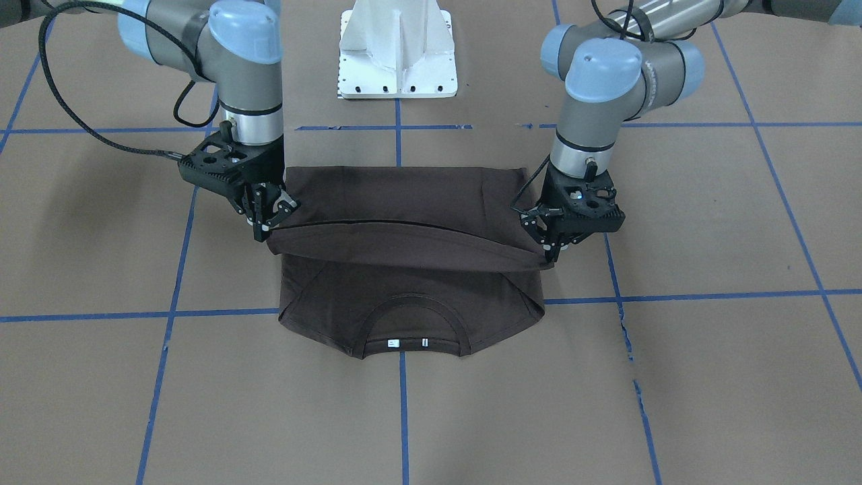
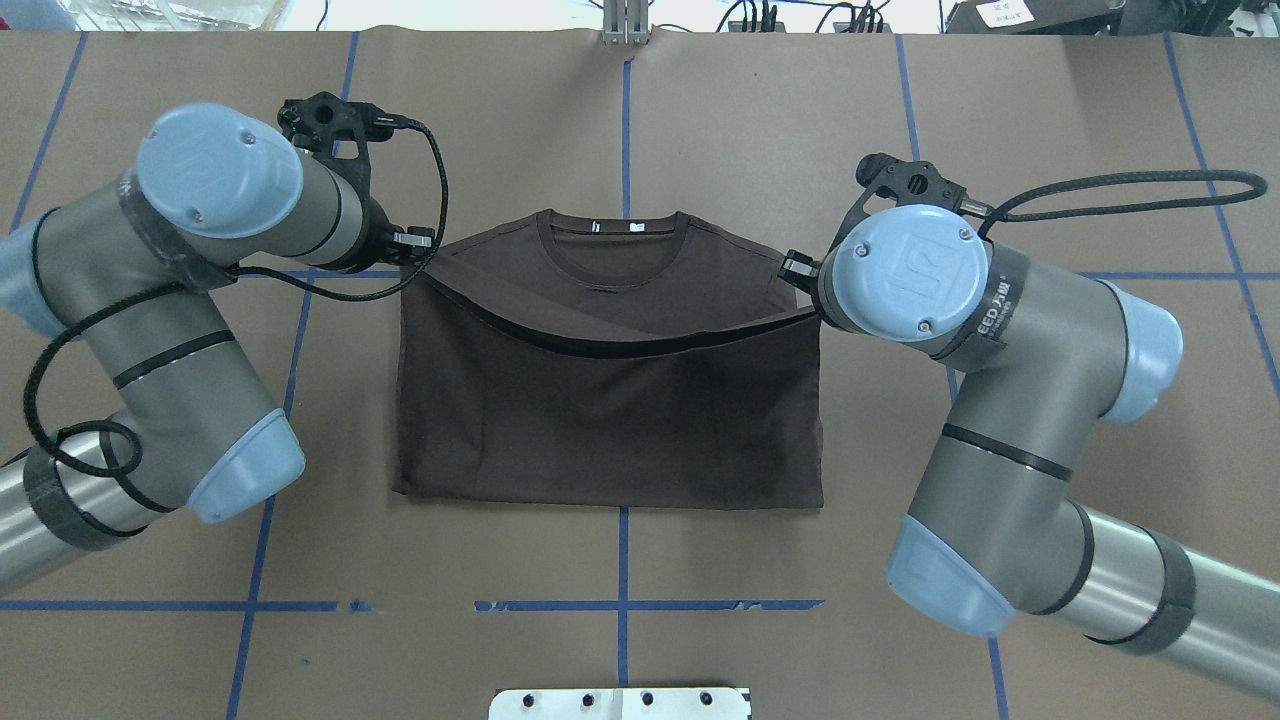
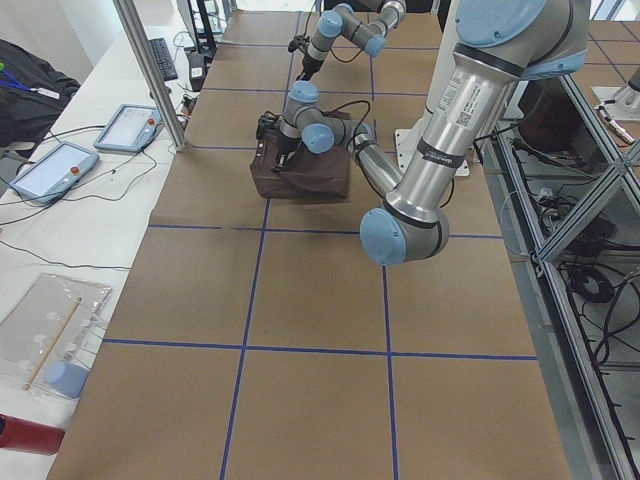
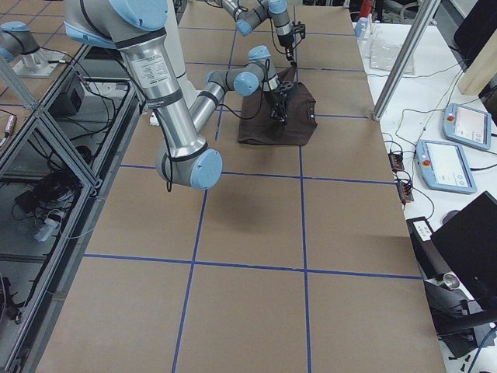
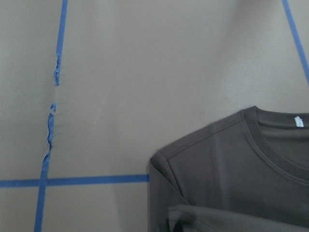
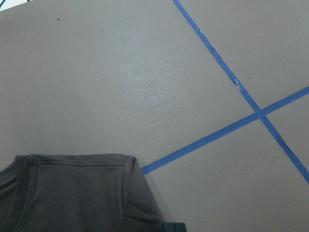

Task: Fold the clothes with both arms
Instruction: 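Lift the hem with both grippers and carry it toward the collar, then lay the hem near the collar and open both grippers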

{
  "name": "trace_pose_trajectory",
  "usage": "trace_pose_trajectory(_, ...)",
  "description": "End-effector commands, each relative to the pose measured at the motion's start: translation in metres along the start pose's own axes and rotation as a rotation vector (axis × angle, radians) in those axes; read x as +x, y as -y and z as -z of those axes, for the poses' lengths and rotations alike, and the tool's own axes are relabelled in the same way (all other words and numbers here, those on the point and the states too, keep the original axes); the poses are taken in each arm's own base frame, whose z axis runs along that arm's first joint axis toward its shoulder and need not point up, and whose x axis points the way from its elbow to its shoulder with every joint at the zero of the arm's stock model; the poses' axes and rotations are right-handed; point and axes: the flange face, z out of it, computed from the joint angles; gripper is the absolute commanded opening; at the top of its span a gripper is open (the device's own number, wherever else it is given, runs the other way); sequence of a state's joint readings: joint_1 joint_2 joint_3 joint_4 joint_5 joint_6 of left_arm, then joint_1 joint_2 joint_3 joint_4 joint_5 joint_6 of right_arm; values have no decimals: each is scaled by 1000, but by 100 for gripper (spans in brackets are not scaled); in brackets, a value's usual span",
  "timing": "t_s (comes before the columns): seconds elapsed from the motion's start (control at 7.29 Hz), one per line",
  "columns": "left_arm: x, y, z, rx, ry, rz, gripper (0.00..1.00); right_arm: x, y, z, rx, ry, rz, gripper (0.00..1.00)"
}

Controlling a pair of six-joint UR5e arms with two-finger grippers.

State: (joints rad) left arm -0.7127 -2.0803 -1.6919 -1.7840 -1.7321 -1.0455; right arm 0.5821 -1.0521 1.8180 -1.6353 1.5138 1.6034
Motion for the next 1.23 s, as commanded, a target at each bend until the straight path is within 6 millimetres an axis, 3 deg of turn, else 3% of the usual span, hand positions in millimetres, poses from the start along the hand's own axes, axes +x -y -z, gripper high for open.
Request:
trace_pose_trajectory(0.0, -8, 5, -61, -3, 6, -1, 0, -1, -1, -73, 4, -16, 9, 0)
trace_pose_trajectory(0.14, -11, 5, -70, 1, -2, -3, 0, 2, -1, -89, 5, -16, 28, 0)
trace_pose_trajectory(0.55, -11, 5, -69, 3, -5, -16, 0, 1, -1, -88, 3, -7, 38, 0)
trace_pose_trajectory(0.69, -11, 6, -64, 8, -9, -116, 99, 3, 2, -89, 5, -11, 79, 99)
trace_pose_trajectory(0.82, -10, 6, -47, 26, -32, -195, 100, -1, 11, -75, 9, 15, 190, 100)
trace_pose_trajectory(0.96, -20, -5, -34, 27, -50, -200, 100, 4, 29, -61, -53, 44, 254, 100)
trace_pose_trajectory(1.1, -38, -25, -22, 25, -59, -207, 100, 8, 35, -43, -84, 83, 283, 100)
